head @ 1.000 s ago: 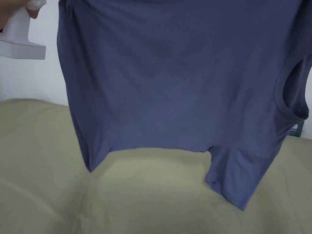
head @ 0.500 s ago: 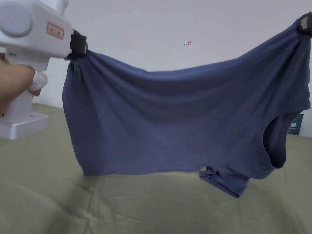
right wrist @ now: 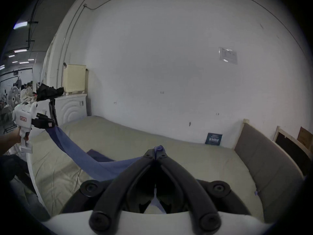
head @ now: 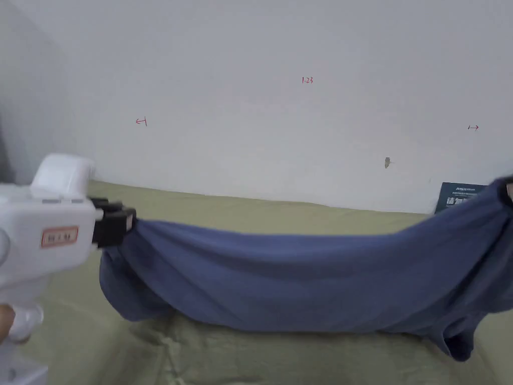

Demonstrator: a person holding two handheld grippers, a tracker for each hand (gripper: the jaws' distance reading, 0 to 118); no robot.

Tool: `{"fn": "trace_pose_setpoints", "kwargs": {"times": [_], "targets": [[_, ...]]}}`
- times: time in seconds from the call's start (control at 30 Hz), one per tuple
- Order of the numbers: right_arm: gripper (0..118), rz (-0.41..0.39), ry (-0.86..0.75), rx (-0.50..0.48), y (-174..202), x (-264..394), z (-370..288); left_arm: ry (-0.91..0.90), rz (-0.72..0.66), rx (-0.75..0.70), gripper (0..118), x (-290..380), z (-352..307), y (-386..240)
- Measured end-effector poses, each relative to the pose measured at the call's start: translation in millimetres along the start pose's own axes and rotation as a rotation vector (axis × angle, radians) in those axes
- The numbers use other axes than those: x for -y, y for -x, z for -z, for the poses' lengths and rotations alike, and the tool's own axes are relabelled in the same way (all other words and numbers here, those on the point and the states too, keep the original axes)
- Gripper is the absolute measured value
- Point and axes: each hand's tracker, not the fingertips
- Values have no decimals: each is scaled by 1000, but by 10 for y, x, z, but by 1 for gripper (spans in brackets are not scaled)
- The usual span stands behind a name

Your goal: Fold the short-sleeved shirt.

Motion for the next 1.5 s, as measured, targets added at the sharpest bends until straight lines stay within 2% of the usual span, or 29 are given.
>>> {"fn": "trace_pose_setpoints", "kwargs": {"times": [0.13, 0.23, 0.3, 0.37, 0.47, 0.6, 0.87, 0.9, 0.93, 0.97, 1.0, 1.03, 1.07, 1.2, 1.37, 1.4, 1.43, 1.47, 1.5], "targets": [[0, 17, 43, -22, 125, 469, -319, 56, -41, 34, 12, 552, -246, 30], [0, -30, 62, 5, 249, 828, -575, 97, -86, 62, 12, 906, -424, 56], [0, 4, 81, -1, 257, 1034, -728, 117, -78, 62, 12, 1118, -522, 49], [0, 84, 117, -21, 274, 1266, -861, 135, -56, 59, 12, 1354, -627, 10], [0, 79, 137, 7, 357, 1534, -1014, 167, -54, 57, 11, 1612, -711, -1], [0, 180, 199, 14, 393, 1894, -1136, 201, -92, 52, 11, 1864, -819, -67], [0, 253, 377, 20, 483, 2533, -1159, 287, -177, 54, 11, 2296, -744, -70], [8, 249, 384, 22, 468, 2567, -1169, 278, -198, 68, 11, 2292, -773, -97], [43, 244, 405, 46, 464, 2579, -1191, 272, -200, 55, 15, 2291, -795, -142], [82, 250, 398, 78, 454, 2584, -1217, 265, -201, 34, 31, 2288, -815, -181], [105, 252, 393, 87, 429, 2591, -1241, 245, -209, 18, 58, 2281, -850, -215], [108, 272, 353, 95, 404, 2583, -1302, 209, -227, -5, 92, 2280, -893, -239], [108, 279, 316, 90, 437, 2503, -1350, 197, -238, -8, 100, 2261, -923, -270], [108, 222, 273, 121, 551, 2149, -1420, 90, -228, -68, 99, 2078, -1075, -447], [108, 167, 185, 170, 785, 1777, -1491, -16, -47, -156, 95, 1791, -1280, -883], [107, 163, 177, 172, 840, 1735, -1521, -37, -31, -160, 88, 1777, -1338, -960], [98, 160, 161, 176, 913, 1704, -1578, -58, -19, -145, 65, 1779, -1399, -1035], [80, 152, 141, 187, 1010, 1670, -1614, -41, -23, -133, 39, 1780, -1438, -1096], [49, 147, 138, 198, 1083, 1671, -1644, -36, -27, -128, 15, 1786, -1469, -1149]]}}
